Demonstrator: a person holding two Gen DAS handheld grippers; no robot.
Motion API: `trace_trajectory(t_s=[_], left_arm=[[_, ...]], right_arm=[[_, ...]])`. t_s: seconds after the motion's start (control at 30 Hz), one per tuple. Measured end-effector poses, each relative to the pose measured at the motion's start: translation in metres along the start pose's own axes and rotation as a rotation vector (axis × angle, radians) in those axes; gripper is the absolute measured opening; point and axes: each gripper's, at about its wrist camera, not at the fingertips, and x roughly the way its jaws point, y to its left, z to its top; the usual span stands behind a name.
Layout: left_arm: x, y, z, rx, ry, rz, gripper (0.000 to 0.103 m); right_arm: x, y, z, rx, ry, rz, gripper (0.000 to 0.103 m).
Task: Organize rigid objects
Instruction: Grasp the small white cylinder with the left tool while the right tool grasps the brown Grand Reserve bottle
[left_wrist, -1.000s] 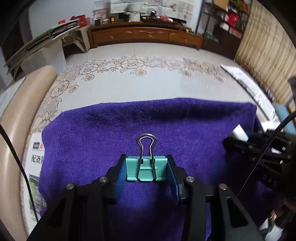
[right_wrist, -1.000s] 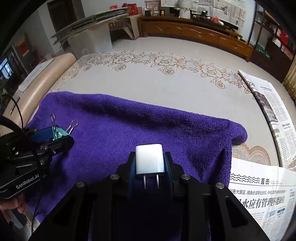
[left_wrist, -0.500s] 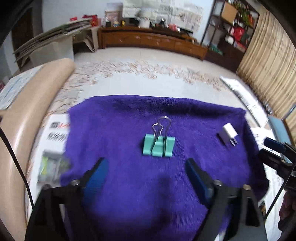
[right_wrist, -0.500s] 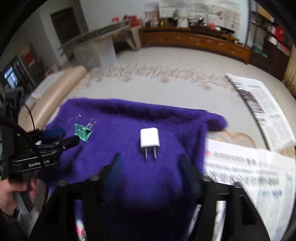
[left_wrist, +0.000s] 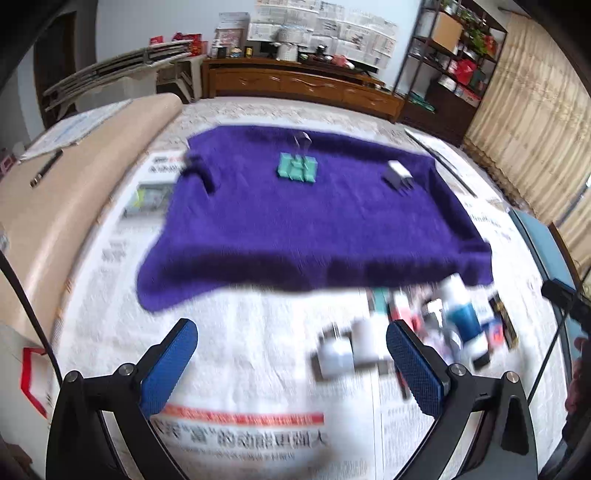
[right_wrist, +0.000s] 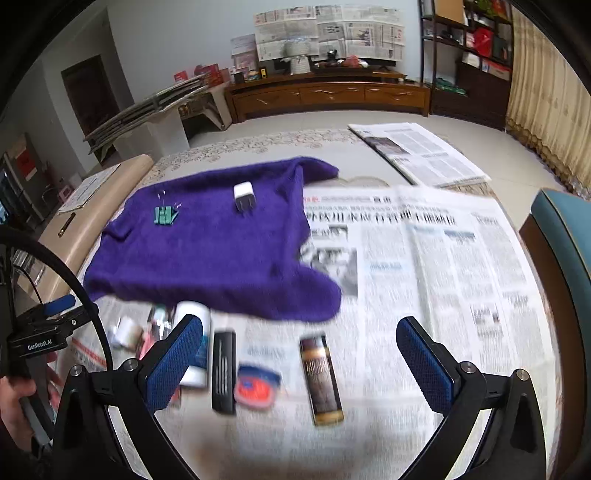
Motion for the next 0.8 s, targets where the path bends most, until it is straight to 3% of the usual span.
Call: trace_trajectory(t_s=[0.1,0.23,0.33,0.67,0.8], left_arm=[[0.011,-0.005,-0.013,0.035,0.029,0.026,0.103],[0.015,-0.006,-0.025,0.043,0.003,0.073,0.102],[0.023,-0.007,-0.027,0.033,0.021,0.081,0.102],[0.029,-0.017,-0.027,0.050,-0.028,0.137,0.102],[0.026,-0.017,-0.028,0.042,-0.038,0.141,0.093]], right_arm=[[0.000,-0.004,-0.010,0.010,0.000,-0.019,0.103],[0.006,-0.003,-0.013,0.007,0.016,-0.043,0.103],[0.007,-0.003,-0.017,-0.003,0.027,-0.058,0.103],[0.008,-0.007,-0.022,-0.006,0.042,-0.048,0.103],[0.008,-0.011,-0.023,0.003,0.043,-0.046,0.103]])
